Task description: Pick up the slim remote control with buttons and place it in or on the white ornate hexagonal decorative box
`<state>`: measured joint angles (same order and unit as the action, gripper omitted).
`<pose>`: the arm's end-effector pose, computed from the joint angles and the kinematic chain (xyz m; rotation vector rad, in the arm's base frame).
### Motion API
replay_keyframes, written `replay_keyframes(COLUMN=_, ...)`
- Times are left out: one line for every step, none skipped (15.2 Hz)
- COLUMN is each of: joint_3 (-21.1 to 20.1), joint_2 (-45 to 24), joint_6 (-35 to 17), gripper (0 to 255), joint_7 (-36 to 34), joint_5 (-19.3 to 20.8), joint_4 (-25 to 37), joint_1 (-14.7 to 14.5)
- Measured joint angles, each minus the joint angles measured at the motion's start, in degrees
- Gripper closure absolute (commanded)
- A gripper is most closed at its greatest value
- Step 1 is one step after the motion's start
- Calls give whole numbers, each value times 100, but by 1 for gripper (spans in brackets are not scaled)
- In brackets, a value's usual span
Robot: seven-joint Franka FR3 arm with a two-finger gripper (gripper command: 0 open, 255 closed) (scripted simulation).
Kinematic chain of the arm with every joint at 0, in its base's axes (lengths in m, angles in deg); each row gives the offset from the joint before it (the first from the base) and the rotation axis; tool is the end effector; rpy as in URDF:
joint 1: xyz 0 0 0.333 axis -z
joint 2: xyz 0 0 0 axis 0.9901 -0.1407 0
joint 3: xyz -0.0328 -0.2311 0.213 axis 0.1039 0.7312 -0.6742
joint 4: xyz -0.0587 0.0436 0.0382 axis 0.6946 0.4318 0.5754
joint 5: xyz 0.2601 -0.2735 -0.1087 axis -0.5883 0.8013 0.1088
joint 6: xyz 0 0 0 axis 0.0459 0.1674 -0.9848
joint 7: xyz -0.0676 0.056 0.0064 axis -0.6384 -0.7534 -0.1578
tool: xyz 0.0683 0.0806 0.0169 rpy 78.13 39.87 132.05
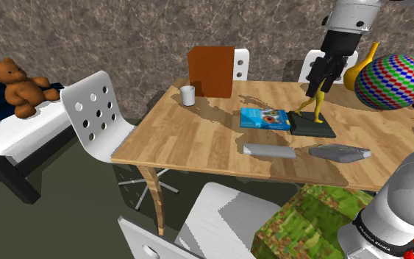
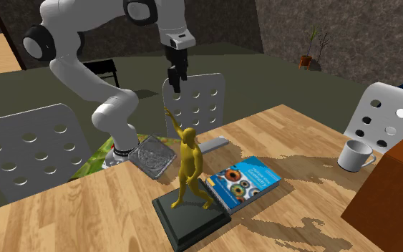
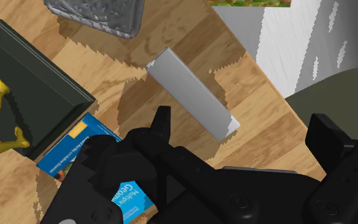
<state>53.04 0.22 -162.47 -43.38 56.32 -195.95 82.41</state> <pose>0.2876 -0.0039 0.6186 -3.0112 0.0007 -0.0499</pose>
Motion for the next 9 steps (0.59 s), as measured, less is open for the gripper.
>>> replay_keyframes(joint_3=0, joint_2=0, joint_6=0, gripper=0, joint_7=0, joint_5=0, joint_4=0, joint_1=0)
replay_keyframes(joint_3=6, joint_2=-7, joint_6=-88, gripper=0, joint_7=68, joint_5=18, joint_4=-91, joint_1=-20)
replay_keyframes(joint_3=18, joint_2=-36, joint_6=-216, gripper=0, joint_7=175, joint_5=49, joint_4=-205, joint_1=-51)
replay_keyframes(joint_3=25, joint_2=-113, joint_6=-371, gripper=0, joint_7=293, joint_5=76, joint_4=-299, joint_1=-92)
replay_keyframes(joint_3=28, joint_2=-133, joint_6=-573, gripper=0, joint_7=420, joint_5=104, joint_4=-495, joint_1=-134)
replay_keyframes(joint_3=61, joint_2=-212, joint_6=-738, gripper=0, joint_7=573, joint_5=153, joint_4=-597, joint_1=-167)
replay_keyframes(joint_3=71, joint_2=-330, joint_6=-917, gripper=0, joint_7=705, joint_5=183, joint_4=-673, joint_1=-213)
replay_keyframes(joint_3=86, joint_2=-414, joint_6=-1090, gripper=0, joint_7=843, joint_5=220, joint_4=-774, joint_1=-254)
replay_keyframes(joint_3=101, joint_2=-540, joint_6=-1290, gripper=0, joint_7=980, joint_5=252, joint_4=-865, joint_1=-298)
